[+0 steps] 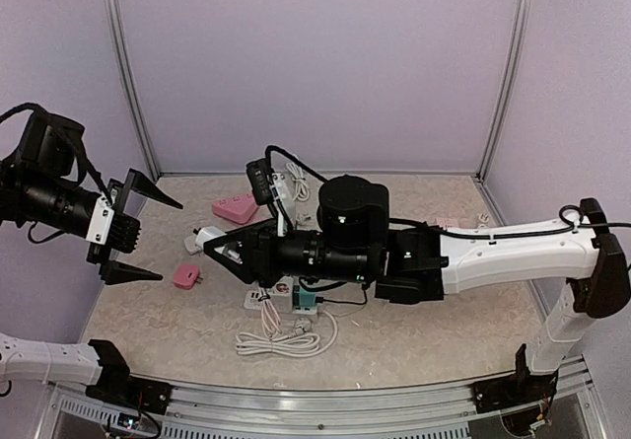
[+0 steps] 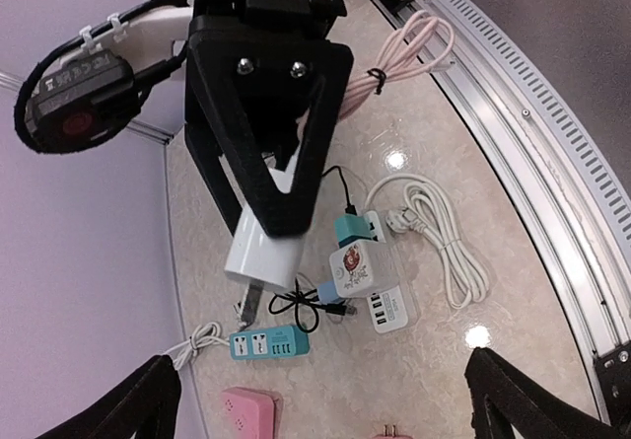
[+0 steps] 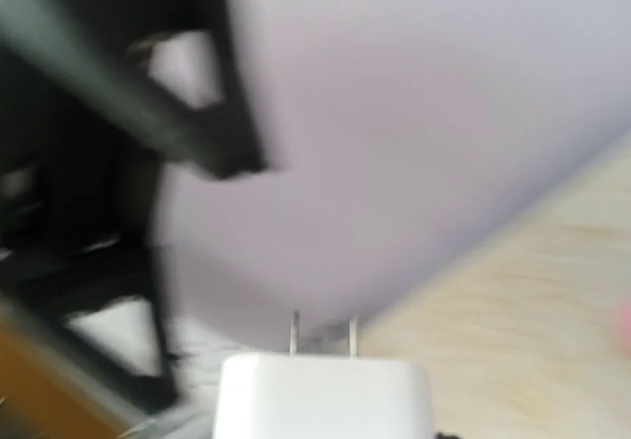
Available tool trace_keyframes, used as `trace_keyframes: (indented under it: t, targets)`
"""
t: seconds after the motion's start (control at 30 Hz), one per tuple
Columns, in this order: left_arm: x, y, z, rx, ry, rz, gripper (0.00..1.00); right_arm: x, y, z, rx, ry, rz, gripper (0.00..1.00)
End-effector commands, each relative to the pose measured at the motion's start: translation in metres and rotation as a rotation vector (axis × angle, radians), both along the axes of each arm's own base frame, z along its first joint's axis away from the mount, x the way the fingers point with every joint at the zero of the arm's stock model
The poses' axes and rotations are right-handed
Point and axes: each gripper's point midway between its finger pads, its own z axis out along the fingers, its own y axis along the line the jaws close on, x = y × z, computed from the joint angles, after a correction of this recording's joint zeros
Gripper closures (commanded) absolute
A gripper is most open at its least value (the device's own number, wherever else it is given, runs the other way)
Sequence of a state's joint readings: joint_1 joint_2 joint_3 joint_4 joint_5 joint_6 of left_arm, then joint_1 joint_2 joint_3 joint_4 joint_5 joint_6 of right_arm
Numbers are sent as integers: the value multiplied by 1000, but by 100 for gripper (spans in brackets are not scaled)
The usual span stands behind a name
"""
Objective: Insert the plug
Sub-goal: Adjust the plug, then adjust the socket at the center of the board.
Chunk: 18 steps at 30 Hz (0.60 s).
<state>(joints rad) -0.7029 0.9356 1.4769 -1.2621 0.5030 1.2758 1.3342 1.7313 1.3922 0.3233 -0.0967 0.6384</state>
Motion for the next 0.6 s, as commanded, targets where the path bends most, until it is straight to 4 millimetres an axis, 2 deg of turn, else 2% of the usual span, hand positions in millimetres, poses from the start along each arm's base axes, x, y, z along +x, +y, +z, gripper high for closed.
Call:
trace_keyframes:
  t: [0.0,0.13,0.27,0.33,0.43,0.57]
  targets:
    - [25,-15,-14,-7,76,91,2,63,-82,-27,-212,7,-470,100]
    - [56,-36,-46,40,144,142,7,84,-143,-60,-381,9,-695,100]
    - [91,-58,-77,102,192,188,17,87,-178,-83,-517,-5,-785,100]
    - [105,-67,-96,160,204,180,25,86,-188,-94,-568,-14,-789,100]
    - [125,-73,-124,272,182,149,27,84,-194,-109,-612,-2,-776,100]
    - [146,-69,-162,424,150,113,32,82,-197,-136,-642,52,-757,100]
